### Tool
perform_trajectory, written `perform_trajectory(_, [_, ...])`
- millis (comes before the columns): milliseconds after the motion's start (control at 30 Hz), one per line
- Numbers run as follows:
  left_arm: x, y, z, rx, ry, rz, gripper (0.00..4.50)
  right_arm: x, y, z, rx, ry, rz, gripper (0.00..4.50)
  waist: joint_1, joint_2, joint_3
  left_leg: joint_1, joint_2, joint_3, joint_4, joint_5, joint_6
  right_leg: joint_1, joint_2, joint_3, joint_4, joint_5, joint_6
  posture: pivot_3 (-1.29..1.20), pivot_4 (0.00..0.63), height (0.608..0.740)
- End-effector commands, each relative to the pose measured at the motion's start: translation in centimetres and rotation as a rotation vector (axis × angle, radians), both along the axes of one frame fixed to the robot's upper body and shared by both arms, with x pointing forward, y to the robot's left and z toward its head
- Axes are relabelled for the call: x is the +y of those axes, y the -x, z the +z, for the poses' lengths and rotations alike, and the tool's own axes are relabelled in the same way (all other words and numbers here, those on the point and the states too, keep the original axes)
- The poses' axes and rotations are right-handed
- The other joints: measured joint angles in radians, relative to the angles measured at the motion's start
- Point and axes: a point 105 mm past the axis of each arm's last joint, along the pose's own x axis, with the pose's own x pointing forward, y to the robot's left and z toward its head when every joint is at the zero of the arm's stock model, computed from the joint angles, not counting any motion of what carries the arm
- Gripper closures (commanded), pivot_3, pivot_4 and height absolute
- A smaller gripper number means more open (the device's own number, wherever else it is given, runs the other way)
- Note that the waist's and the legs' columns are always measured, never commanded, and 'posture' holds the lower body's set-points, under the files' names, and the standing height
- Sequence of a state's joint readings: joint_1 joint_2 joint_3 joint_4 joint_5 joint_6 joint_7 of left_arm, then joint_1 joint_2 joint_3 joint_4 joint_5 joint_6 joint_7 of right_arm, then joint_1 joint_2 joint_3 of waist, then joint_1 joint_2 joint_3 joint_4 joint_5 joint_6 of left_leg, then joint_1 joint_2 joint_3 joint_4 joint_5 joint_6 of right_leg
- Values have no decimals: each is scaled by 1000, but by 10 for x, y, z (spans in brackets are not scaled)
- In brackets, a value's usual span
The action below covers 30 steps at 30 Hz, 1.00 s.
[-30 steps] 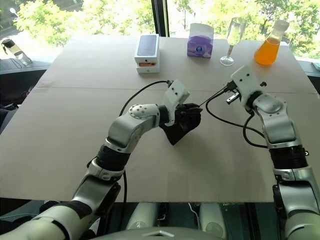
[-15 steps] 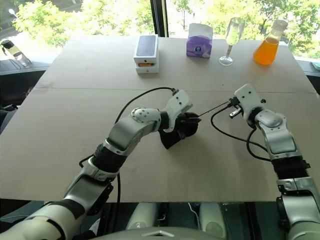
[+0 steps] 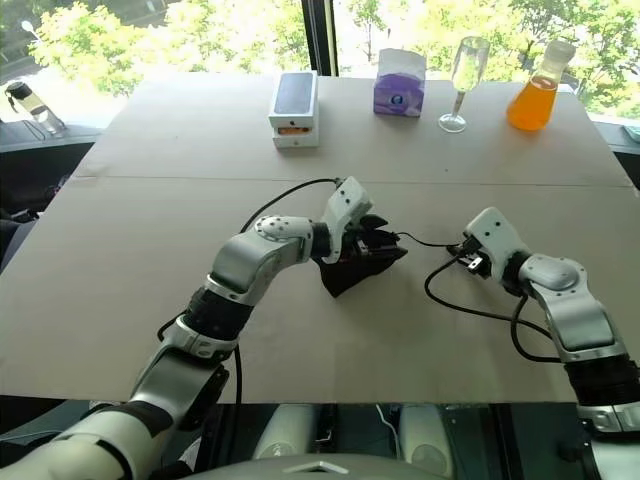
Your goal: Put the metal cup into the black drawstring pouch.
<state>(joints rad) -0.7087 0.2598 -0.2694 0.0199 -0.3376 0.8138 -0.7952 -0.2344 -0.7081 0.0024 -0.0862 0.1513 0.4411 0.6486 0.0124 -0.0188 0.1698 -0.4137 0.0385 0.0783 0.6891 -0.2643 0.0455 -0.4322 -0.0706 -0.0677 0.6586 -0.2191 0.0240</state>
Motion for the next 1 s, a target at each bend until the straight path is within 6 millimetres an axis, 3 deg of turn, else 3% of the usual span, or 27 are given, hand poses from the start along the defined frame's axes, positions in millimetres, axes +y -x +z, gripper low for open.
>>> perform_trajectory(33, [18,0,37,-11,130,-13,0,-10,13,27,-71,-4,26,1684,1,0,0,0,0,0,0,0,0,0,0,0,0,0,0,0,150,737])
perform_trajectory(233, [75,-40,63,-113,231,268,0,-18,39,35,-113,-72,37,1684,2,0,0,0,0,-1,0,0,0,1,0,-1,-1,0,0,0,150,737])
perform_trajectory(367, [115,-50,73,-258,294,453,0,-16,57,40,-157,-188,44,1684,1,0,0,0,0,-1,0,0,0,1,0,-1,-1,0,0,0,150,737])
perform_trajectory(500, [132,-27,71,-346,320,451,0,-13,76,42,-147,-242,90,1684,1,0,0,0,0,-1,-1,0,0,1,0,0,-2,0,0,0,150,737])
perform_trajectory(633, [144,8,55,-319,331,433,0,-15,91,41,-134,-293,102,38,2,0,0,1,1,-1,0,0,0,1,-1,0,-1,0,0,0,150,737])
perform_trajectory(833, [178,41,28,-285,217,518,0,-30,108,33,-141,-284,50,38,2,0,0,3,1,-1,-1,-2,2,2,0,0,0,0,0,0,150,737])
perform_trajectory(1000, [192,68,7,-239,161,553,0,-45,122,26,-127,-265,-9,38,3,0,0,4,2,0,-1,-3,4,3,0,1,0,-1,1,0,150,737])
